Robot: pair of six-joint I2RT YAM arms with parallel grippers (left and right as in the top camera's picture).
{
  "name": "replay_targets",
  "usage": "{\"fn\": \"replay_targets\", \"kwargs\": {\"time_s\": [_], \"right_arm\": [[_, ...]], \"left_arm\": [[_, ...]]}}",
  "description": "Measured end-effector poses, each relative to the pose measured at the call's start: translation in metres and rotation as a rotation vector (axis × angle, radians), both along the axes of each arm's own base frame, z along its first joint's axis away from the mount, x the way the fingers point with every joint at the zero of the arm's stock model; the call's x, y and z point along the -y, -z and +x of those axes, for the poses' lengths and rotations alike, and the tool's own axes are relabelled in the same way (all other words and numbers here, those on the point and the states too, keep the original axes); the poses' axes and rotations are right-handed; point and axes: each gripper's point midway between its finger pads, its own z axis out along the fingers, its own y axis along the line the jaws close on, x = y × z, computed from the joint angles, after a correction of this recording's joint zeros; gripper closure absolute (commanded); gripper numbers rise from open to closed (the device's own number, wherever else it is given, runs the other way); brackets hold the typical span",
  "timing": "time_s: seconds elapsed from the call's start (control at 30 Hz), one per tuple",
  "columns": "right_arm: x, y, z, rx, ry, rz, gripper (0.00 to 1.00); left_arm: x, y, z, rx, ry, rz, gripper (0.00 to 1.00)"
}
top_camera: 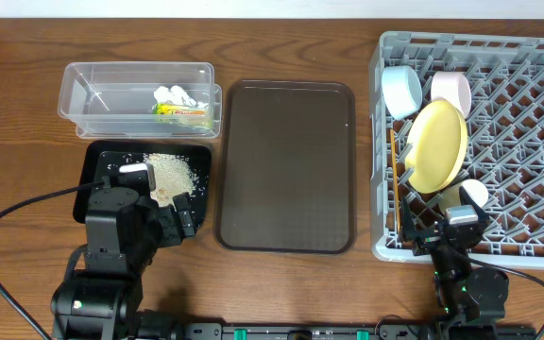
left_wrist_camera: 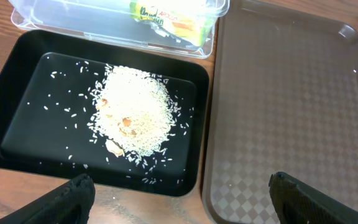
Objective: Sort waste into correct bins and load items into the dishwasher rack
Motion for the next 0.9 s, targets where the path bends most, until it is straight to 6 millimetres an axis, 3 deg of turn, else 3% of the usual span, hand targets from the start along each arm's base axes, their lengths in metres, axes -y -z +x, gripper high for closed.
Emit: {"fn": "replay_targets", "kwargs": {"time_s": [0.47, 0.73, 0.9], "right_arm": [[0.000, 0.000, 0.000, 0.000, 0.000, 0.000, 0.01], [0.000, 0.000, 0.000, 0.000, 0.000, 0.000, 0.01], [0.000, 0.000, 0.000, 0.001, 0.000, 0.000, 0.01]], "left_arm": [[0.000, 0.000, -0.001, 0.008, 0.000, -0.001, 0.07], [-0.004, -0.012, 0.009, 0.292, -0.018, -0.023, 0.08], [-0.003, 0.010, 0.015, 0.475, -0.018, -0.038, 0.07]]}}
